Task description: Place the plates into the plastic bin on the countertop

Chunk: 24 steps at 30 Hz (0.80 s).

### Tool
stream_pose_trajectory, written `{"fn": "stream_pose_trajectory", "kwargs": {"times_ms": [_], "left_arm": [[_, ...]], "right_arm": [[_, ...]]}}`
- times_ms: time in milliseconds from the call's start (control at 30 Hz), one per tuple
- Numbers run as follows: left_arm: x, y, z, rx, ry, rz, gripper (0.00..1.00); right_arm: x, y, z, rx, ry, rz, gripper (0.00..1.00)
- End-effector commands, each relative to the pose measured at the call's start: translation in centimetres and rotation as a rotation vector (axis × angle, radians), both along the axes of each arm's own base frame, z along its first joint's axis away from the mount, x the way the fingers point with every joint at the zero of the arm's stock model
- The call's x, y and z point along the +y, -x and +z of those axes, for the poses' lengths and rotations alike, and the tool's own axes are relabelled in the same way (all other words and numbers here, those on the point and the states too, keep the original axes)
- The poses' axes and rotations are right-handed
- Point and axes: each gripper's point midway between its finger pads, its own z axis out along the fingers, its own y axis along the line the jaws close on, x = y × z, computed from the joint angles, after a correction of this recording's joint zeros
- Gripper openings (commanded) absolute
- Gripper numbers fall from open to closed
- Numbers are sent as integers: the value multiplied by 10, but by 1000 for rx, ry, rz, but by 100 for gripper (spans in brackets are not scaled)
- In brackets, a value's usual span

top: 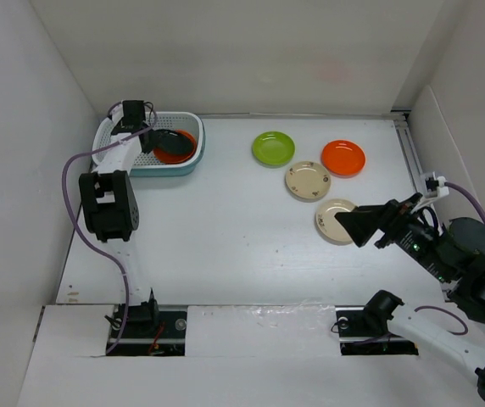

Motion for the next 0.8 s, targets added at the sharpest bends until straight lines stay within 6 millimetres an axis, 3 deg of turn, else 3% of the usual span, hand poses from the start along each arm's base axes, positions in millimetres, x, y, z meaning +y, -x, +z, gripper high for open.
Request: {"fn": "stream_pose_trajectory", "kwargs": {"times_ms": [0, 33, 67, 100, 167, 233, 267, 300, 367, 500, 533, 567, 667, 700, 767], "left_arm": [[-1, -13, 27, -79, -2, -16, 15], [-1, -13, 27, -80, 5, -9, 18], [-2, -11, 22, -70, 5, -9, 28], [-2, -10, 38, -100, 10, -3, 34], [0, -6, 50, -118, 3, 3, 51], [2, 3, 80, -164, -28, 29, 69], [2, 7, 90, -180, -53, 35, 81], [1, 9, 105, -210, -82, 29, 99], [-4, 15, 140, -283, -96, 21, 100], [-20, 20, 168, -344, -71, -78, 100], [-33, 21, 164, -338, -51, -119, 100], [-50, 24, 179, -384, -26, -172, 100], [-117, 31, 178, -410, 23, -325, 100], [-159, 40, 174, -408, 49, -414, 100], [-198, 46, 164, -410, 78, -486, 100]], "right_arm": [[-7, 3, 11, -29, -26, -16, 100], [-8, 5, 13, -29, -26, -16, 100], [-9, 4, 13, -29, -25, -25, 100], [-9, 4, 13, -29, -25, -25, 100], [-10, 5, 16, -36, -32, -25, 100], [-10, 5, 16, -36, -32, -25, 100], [-10, 5, 16, -36, -32, -25, 100], [-10, 5, 16, -36, -32, -25, 100], [-8, 3, 15, -29, -25, -25, 100], [-5, 2, 13, -22, -20, -12, 100], [-5, 2, 13, -22, -20, -12, 100], [-5, 2, 13, -22, -20, -12, 100], [-6, -3, 14, -22, -18, -34, 100], [-6, -3, 14, -22, -18, -34, 100], [-3, -6, 11, -17, -13, -34, 100]]}}
